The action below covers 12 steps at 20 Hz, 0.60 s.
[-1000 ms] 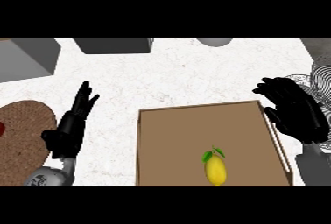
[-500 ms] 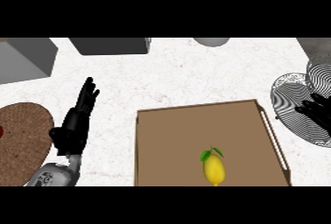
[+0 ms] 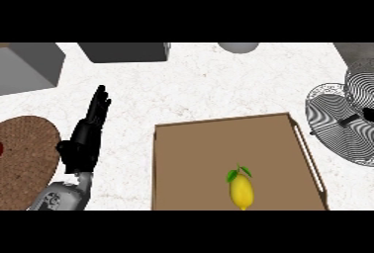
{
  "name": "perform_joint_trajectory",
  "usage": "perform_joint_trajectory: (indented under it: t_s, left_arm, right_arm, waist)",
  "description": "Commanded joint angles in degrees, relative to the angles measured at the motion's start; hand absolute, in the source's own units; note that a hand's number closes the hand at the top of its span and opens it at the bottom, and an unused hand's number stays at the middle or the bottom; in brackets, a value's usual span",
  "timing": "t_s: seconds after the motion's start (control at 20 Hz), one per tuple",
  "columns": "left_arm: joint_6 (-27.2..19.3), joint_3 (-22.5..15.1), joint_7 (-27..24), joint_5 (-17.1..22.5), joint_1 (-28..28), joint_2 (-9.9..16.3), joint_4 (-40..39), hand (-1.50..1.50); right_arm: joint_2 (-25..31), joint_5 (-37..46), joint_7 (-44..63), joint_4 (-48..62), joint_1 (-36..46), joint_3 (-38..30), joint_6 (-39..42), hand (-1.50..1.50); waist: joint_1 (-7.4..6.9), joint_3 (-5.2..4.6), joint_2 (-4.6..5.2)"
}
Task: Pick the lemon from the tray and place it in the tiered basket
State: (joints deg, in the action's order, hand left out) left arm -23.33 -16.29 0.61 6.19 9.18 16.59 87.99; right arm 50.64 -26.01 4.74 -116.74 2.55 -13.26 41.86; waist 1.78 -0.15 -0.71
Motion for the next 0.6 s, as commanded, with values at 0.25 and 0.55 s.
perform_joint_trajectory:
  t_s: [0.25,0.55]
  left_arm:
    - [1.7,0.9,-0.6,0.0,1.2,-1.0,-2.0,0.0]
    - [1.2,-0.3,3.2,-3.0,3.0,-2.7,-0.2,0.0]
  right_arm:
    - [3.2,11.4,20.4,-22.0,0.8,9.6,-7.1,-1.5]
    - [3.6,5.1,37.1,-25.2,12.3,19.3,-11.9,-1.5]
  waist:
    - [-1.59,0.04,0.65]
    - [-2.31,0.03,0.69]
